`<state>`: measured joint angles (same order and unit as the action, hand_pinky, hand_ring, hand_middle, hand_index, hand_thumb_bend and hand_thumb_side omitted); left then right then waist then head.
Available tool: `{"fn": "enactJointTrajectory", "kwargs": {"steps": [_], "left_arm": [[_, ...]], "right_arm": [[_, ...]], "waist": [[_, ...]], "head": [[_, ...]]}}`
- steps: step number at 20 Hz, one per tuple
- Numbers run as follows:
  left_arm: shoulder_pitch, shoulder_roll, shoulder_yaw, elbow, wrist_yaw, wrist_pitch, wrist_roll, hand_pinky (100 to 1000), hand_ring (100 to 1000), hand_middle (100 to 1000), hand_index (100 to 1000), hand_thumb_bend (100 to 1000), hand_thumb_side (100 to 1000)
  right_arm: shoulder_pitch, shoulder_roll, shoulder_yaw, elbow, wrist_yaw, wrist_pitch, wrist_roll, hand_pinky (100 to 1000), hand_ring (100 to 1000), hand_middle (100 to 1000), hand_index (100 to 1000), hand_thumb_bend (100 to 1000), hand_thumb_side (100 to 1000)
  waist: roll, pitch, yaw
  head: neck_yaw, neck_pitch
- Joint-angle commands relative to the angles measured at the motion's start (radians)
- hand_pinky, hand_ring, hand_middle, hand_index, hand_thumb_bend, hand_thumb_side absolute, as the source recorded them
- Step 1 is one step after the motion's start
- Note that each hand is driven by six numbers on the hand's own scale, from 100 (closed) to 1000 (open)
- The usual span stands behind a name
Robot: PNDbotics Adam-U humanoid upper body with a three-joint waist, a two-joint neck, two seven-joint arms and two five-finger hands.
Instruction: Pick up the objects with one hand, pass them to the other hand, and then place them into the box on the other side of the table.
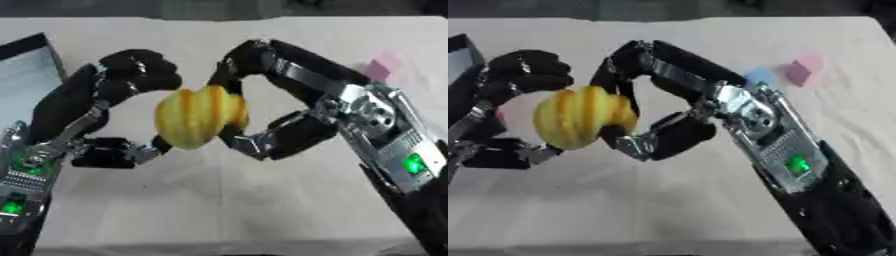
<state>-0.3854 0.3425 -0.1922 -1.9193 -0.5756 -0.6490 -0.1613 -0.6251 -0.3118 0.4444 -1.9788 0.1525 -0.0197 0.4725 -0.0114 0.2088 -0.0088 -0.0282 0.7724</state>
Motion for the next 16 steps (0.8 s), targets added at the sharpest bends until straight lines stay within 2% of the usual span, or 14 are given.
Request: {"fn": "enactJointTrajectory", "kwargs": {"steps": [1, 8, 16], "left_arm": [[-0.011, 0.004, 0.002, -0.005, -0.007, 0.003, 0.008, 871, 795, 716, 877, 267, 100], [-0.008, 0.002, 0.0, -0.004, -0.003, 0.0, 0.008, 873, 796, 717, 877, 270, 100], [-0.003, 0.003, -0.001, -0.009, 0.007, -0.012, 0.021, 866, 795, 718, 877, 301, 100]], "right_arm": [[-0.013, 0.0, -0.011, -0.021, 0.027, -0.004, 0.018, 756, 355, 388, 413, 100, 100], [-0.012, 0.004, -0.016, -0.021, 0.056, 0.026, 0.059, 721, 350, 387, 411, 100, 100], [-0.008, 0.007, -0.015, -0.021, -0.005, 0.135, 0.089, 689, 346, 392, 413, 100, 100]], "waist": [[0.001, -0.012, 0.001], [-0.001, -0.01, 0.001], [-0.005, -0.009, -0.001]], "head": [[-0.001, -0.002], [-0.003, -0.002], [-0.004, -0.002]]}}
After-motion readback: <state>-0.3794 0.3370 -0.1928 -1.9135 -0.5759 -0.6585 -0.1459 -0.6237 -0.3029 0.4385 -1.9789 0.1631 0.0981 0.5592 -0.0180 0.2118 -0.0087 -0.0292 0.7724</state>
